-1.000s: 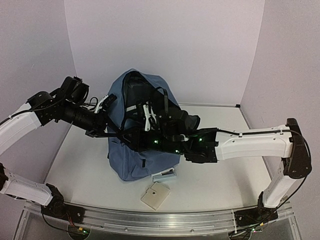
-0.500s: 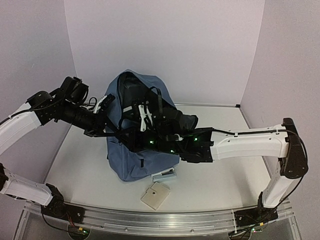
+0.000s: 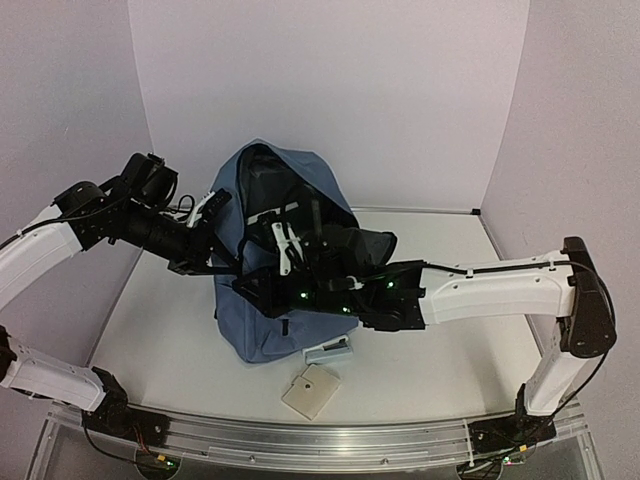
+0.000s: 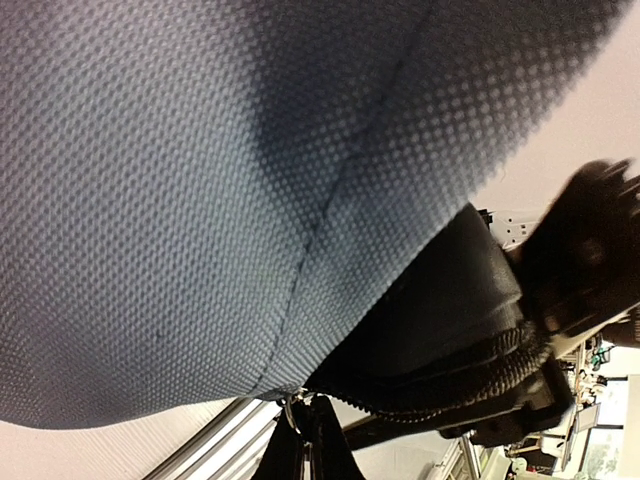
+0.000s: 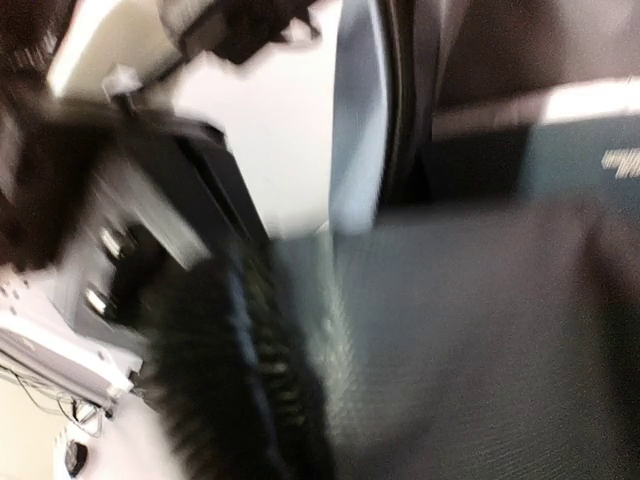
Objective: Pack the student bag
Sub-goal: Zip the student bag at the center of the board.
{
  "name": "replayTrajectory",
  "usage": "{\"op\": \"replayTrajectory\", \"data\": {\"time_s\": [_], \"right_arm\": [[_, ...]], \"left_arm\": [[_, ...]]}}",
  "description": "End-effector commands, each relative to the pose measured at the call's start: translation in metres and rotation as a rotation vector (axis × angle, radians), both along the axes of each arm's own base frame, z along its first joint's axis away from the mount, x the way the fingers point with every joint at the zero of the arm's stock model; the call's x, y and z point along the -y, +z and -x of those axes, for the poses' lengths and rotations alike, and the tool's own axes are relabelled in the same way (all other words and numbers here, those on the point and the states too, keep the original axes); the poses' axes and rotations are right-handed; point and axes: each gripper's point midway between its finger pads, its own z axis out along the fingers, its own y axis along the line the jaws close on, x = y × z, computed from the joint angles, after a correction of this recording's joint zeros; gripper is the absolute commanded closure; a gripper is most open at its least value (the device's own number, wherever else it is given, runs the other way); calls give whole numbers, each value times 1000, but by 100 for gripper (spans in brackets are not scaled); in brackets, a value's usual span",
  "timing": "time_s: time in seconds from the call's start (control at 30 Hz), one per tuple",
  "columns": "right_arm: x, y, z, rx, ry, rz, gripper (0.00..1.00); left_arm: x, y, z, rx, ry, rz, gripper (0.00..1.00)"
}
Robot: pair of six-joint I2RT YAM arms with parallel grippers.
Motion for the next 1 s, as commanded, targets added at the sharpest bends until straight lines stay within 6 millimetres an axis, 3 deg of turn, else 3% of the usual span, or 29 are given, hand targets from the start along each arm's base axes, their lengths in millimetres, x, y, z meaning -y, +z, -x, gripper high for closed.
{"op": "replayTrajectory", "data": {"time_s": [0.0, 0.1, 0.23, 0.47, 0.67, 0.8, 0.9, 0.97], "right_arm": [[-3, -7, 16, 15, 56, 33, 82], [-2, -8, 14, 13, 40, 33, 82], [-2, 5, 6, 23, -12, 4, 79], [3, 10, -22, 37, -179, -3, 76], [-6, 15, -23, 70, -156, 1, 76], [-14, 17, -21, 84, -130, 0, 85], [-16, 23, -21, 92, -123, -8, 99], [-14, 28, -19, 97, -121, -16, 100]], "left_arm": [[14, 58, -2, 158, -58, 150, 100], [14, 57, 0, 148, -65, 155, 100], [14, 54, 1, 142, -65, 158, 100], [14, 58, 5, 142, -75, 170, 100], [15, 53, 5, 128, -81, 168, 100], [16, 51, 4, 128, -80, 167, 100], [15, 45, 0, 131, -64, 149, 100], [12, 41, -2, 140, -47, 132, 100]]}}
